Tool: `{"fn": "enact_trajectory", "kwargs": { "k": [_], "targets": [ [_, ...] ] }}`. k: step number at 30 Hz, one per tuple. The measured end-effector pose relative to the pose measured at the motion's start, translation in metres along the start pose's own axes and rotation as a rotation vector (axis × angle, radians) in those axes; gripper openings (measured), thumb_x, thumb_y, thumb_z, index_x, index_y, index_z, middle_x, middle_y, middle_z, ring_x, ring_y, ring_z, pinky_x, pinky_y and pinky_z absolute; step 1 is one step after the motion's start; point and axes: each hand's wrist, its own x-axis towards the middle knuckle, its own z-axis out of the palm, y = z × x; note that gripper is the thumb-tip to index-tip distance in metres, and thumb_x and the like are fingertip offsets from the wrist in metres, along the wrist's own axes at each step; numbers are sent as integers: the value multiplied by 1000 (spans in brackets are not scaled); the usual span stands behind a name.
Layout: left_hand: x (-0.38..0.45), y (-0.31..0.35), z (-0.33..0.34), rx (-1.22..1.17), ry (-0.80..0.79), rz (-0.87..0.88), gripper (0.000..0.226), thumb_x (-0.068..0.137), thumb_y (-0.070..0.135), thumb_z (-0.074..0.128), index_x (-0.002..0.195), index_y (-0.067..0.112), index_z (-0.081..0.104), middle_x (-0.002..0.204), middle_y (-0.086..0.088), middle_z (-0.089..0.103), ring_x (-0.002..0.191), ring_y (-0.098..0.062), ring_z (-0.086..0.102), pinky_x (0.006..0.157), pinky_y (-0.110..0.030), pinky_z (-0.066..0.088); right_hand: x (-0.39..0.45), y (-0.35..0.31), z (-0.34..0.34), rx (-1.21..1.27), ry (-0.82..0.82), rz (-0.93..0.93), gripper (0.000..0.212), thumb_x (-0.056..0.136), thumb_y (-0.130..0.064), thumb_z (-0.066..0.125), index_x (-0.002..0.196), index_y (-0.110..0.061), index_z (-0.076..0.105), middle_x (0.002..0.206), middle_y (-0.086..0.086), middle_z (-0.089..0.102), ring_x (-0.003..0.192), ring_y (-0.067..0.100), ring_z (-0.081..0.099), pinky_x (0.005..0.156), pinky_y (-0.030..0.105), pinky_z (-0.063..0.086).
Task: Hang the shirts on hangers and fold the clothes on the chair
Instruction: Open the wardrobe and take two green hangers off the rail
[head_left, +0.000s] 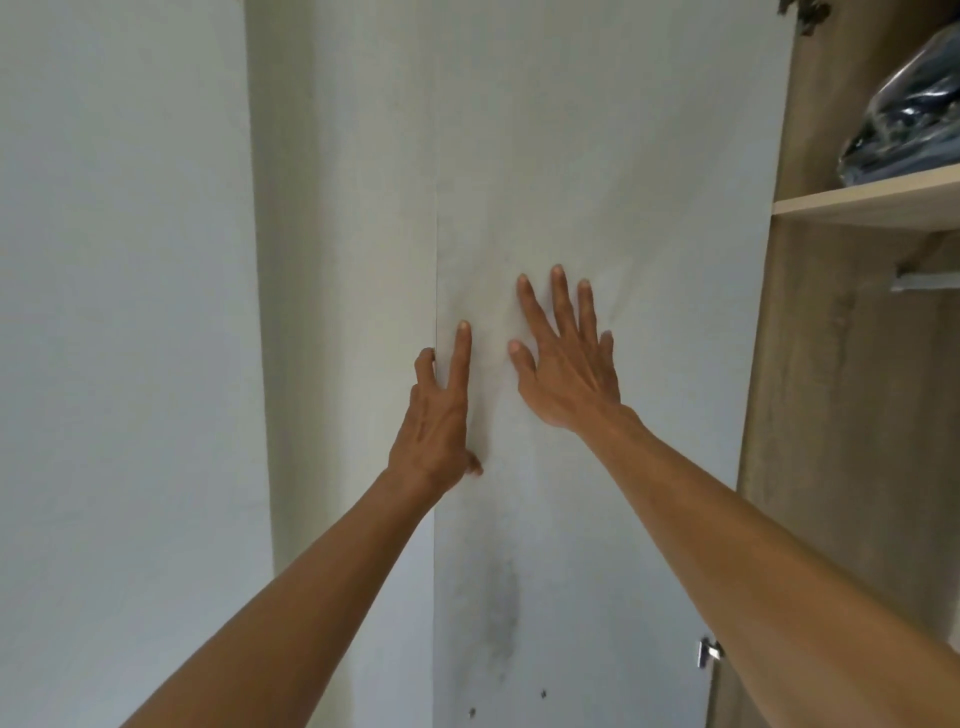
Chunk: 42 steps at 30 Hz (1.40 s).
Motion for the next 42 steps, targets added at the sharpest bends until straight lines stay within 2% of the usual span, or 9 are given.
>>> {"fn": "enact_trajectory", "kwargs": {
  "k": [3, 15, 18, 20, 24, 28, 36, 39, 42],
  "targets": [
    [6, -4, 7, -8, 18, -19, 166, 54, 15, 98, 132, 57, -43, 160, -4, -10, 136, -41, 39, 106, -50, 46, 6, 4, 9, 13, 7, -11, 66, 106, -47, 26, 154, -43, -19, 161, -10, -35, 148, 20, -32, 120, 63, 5],
    [12, -2, 10, 113, 28, -64, 163, 53, 30, 98, 142, 44, -38, 162, -8, -14, 146, -40, 22, 108, -52, 41, 18, 11, 19, -5, 47, -60, 68, 105, -47, 27, 154, -41, -20, 160, -7, -36, 148, 25, -33, 118, 67, 4],
    [10, 3, 12, 331, 113, -56, 159, 54, 51, 93, 150, 28, -31, 159, -10, -31, 150, -40, -13, 121, -58, 15, 17, 14, 11, 13, 41, -79, 68, 106, -43, 32, 157, -41, -13, 163, -8, -31, 150, 23, -29, 119, 63, 7],
    [9, 7, 17, 432, 192, 7, 155, 54, 60, 89, 155, 20, -22, 159, -12, -33, 148, -41, -23, 121, -61, -1, 15, 15, 3, 53, 57, -76, 66, 106, -39, 36, 159, -39, -4, 166, -6, -21, 153, 21, -19, 122, 58, 12],
    [11, 23, 36, 407, 244, 148, 119, 70, 56, 81, 158, 16, 12, 164, -16, 6, 151, -39, 3, 121, -58, 1, 6, 24, -13, 53, 134, -11, 63, 101, -31, 46, 158, -29, 18, 168, 0, 0, 153, 24, 8, 118, 48, 28],
    [8, 47, 64, 26, 224, 272, 75, 81, 35, 76, 145, 14, 42, 144, -14, 45, 133, -35, 41, 112, -50, 28, -13, 49, -33, -39, 113, 63, 59, 98, -26, 52, 153, -24, 30, 165, 5, 16, 149, 25, 21, 116, 47, 30],
    [-20, 107, 111, -506, -227, 401, 59, 88, 33, 71, 140, 20, 45, 140, -2, 42, 125, -21, 47, 98, -42, 48, -88, 84, -95, -305, 182, 443, 50, 91, -23, 63, 140, -22, 49, 147, 1, 45, 136, 23, 41, 115, 49, 35],
    [-45, 144, 124, -648, -366, 475, 56, 88, 30, 70, 137, 19, 47, 138, -2, 44, 120, -21, 53, 95, -39, 50, -131, 82, -132, -500, 212, 537, 46, 88, -24, 62, 133, -21, 55, 140, 2, 48, 131, 25, 42, 111, 46, 36],
    [-77, 195, 130, -780, -494, 527, 52, 89, 31, 69, 134, 15, 49, 131, -3, 46, 115, -23, 55, 94, -31, 47, -174, 86, -172, -774, 184, 593, 50, 82, -26, 64, 131, -21, 55, 149, 7, 42, 142, 30, 33, 115, 53, 29]
  ]
}}
